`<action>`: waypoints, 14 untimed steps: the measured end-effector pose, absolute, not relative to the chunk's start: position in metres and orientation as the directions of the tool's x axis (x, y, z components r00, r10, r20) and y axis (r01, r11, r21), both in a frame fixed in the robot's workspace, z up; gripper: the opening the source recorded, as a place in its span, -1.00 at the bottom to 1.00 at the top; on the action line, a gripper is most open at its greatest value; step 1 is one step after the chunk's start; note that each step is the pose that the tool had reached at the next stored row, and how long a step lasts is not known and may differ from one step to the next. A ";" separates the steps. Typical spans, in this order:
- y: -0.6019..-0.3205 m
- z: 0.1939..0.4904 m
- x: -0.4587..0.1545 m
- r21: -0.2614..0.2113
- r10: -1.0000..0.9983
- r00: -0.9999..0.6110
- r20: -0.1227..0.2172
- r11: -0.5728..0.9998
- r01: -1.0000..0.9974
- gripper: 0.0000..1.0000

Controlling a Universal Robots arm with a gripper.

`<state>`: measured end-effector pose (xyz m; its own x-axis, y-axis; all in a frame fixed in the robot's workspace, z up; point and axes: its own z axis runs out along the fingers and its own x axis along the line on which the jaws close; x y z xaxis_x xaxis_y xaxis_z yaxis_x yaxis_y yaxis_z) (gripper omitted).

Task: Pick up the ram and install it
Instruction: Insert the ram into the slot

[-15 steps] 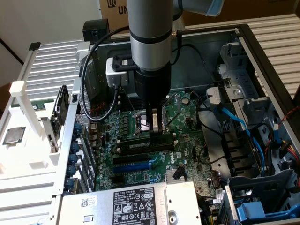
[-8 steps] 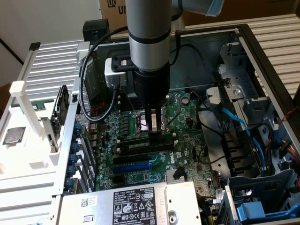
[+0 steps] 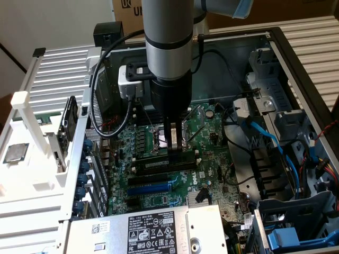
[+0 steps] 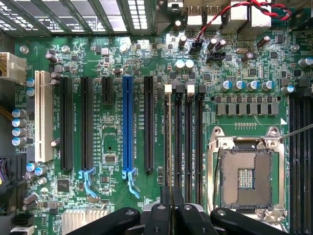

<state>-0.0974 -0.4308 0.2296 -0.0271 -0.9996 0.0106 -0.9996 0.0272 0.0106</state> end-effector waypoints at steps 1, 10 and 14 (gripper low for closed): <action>-0.431 0.230 -0.098 0.011 -1.000 -0.027 0.011 0.027 -1.000 -0.76; -0.431 0.228 -0.098 0.010 -1.000 -0.027 0.011 0.027 -1.000 -0.76; -0.431 0.227 -0.098 0.010 -1.000 -0.027 0.011 0.027 -1.000 -0.76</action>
<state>-0.0976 -0.4307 0.2275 -0.0270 -0.9996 0.0108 -0.9996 0.0272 0.0103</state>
